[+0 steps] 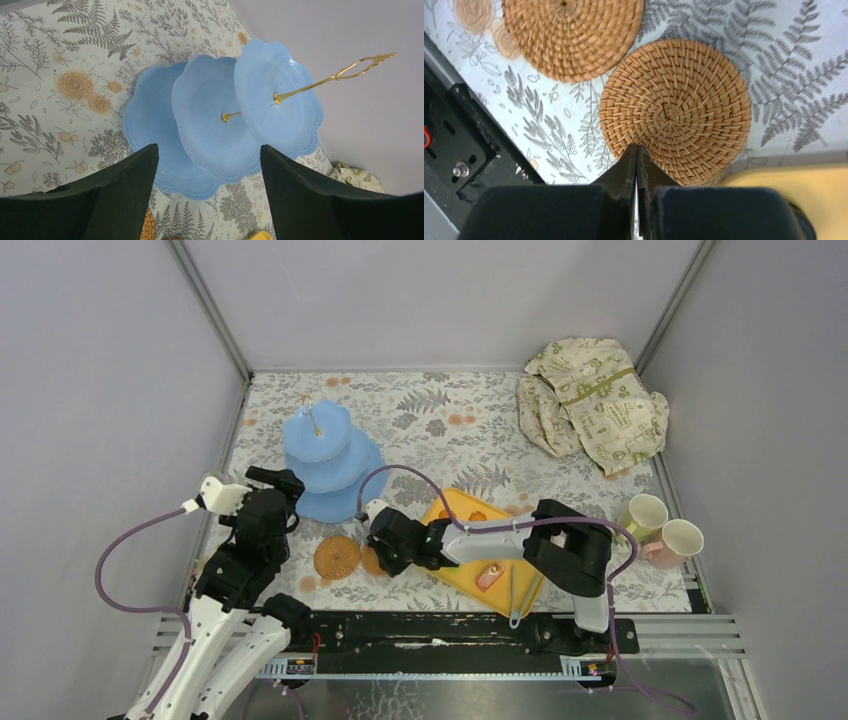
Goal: Serve the afternoon tea
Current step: Move the coaster to the center of the board.
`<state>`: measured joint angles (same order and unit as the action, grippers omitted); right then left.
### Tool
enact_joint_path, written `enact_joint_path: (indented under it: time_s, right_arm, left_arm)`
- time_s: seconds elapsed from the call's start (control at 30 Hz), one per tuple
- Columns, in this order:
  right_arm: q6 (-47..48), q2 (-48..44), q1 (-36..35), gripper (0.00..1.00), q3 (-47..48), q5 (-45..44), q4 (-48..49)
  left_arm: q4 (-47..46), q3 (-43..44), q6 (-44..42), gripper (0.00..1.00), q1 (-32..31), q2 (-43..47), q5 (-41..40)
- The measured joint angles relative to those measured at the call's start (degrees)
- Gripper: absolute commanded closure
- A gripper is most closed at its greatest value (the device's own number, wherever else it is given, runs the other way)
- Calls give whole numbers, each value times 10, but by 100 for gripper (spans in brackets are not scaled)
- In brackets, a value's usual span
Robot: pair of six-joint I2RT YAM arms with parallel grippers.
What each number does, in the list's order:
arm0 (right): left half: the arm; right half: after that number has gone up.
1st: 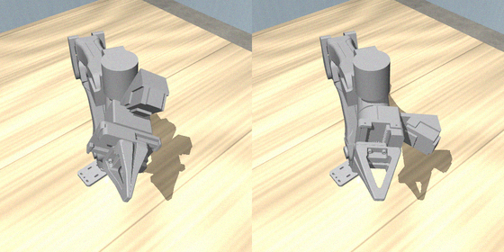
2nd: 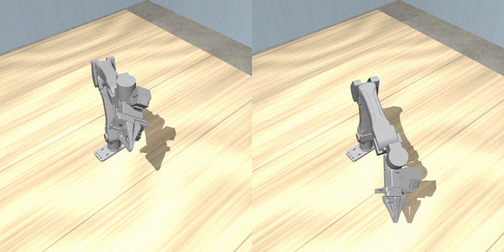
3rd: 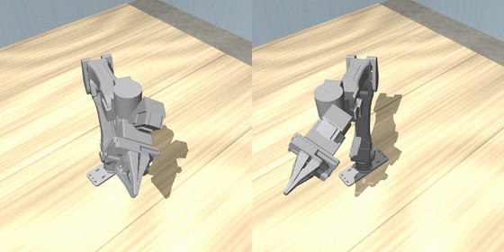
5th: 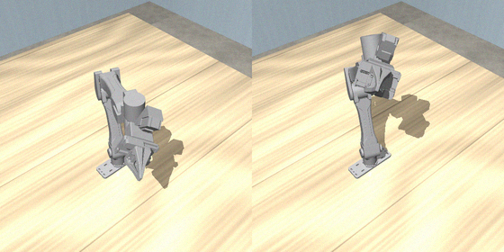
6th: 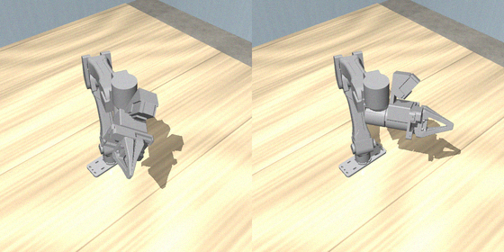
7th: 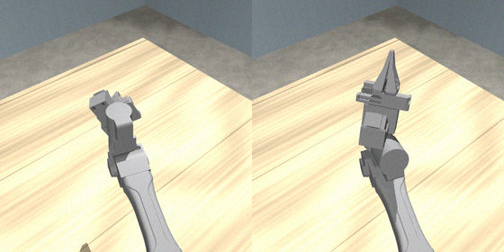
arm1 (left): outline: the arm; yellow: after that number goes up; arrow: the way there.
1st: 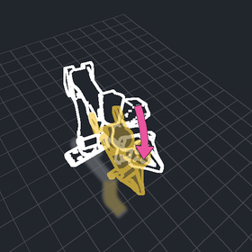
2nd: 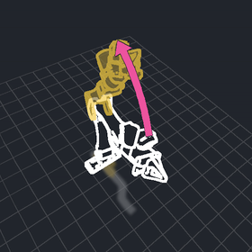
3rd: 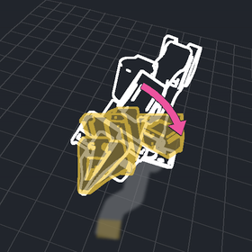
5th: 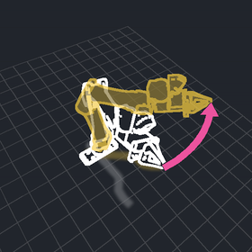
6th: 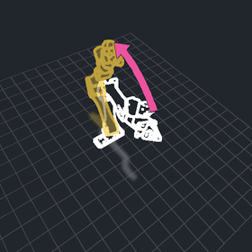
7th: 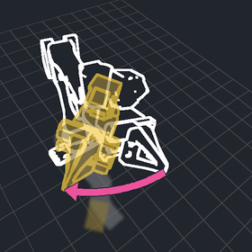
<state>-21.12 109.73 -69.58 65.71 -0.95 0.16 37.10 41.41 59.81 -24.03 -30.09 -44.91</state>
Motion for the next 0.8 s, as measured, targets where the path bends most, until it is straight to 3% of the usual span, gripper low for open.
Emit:
enact_joint_path:
  time_s: [0.8]
  right_arm:
    - [14, 46, 161, 97, 52, 6, 18]
  left_arm:
    - [0, 0, 1, 19, 0, -5, -6]
